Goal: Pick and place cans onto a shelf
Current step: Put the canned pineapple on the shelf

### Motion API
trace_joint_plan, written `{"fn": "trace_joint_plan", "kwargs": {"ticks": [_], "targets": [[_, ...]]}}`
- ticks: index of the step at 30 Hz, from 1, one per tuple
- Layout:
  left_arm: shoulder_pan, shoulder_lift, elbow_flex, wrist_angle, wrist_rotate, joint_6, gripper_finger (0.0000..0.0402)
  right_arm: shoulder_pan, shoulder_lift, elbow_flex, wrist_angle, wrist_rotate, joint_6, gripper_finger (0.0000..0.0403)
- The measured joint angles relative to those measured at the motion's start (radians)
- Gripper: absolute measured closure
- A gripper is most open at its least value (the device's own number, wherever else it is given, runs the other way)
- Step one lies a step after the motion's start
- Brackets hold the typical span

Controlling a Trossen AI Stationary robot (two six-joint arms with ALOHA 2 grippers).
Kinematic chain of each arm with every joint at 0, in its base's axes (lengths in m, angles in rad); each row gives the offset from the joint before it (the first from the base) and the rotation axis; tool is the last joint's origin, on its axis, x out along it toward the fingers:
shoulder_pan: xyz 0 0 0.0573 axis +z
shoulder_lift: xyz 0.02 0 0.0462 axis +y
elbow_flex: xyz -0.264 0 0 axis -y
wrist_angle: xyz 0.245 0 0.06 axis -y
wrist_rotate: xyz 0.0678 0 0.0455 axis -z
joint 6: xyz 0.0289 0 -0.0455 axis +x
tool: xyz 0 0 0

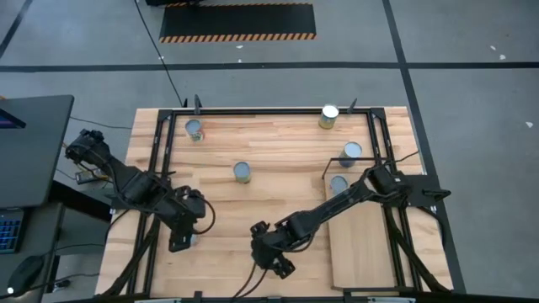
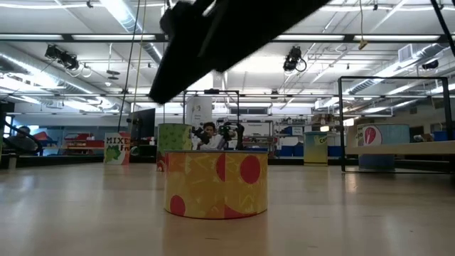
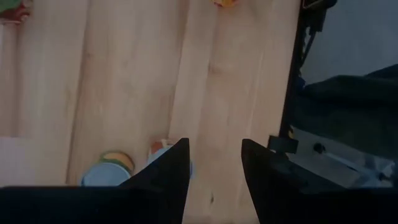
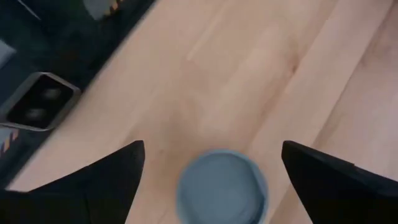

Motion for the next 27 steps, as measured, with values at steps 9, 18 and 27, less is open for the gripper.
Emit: {"fn": "trace_joint_plan", "kwargs": {"ticks": [9, 18, 27], "targets": [[0.006, 0.0, 0.0, 0.002, -0.065, 0.039, 0.0251, -0.035, 0.015, -0.008, -0.042, -0.046, -0.121, 0.0011], [0.02, 0.0, 0.0, 0.002, -0.085, 0.094, 0.0251, -0.045, 0.013, -0.054, -0.031, -0.107, -0.292, 0.0013], [0.02, 0.0, 0.0, 0.002, -0.098, 0.086, 0.0251, -0.068, 0.014, -0.116, 0.036, -0.097, -0.437, 0.0026]]}}
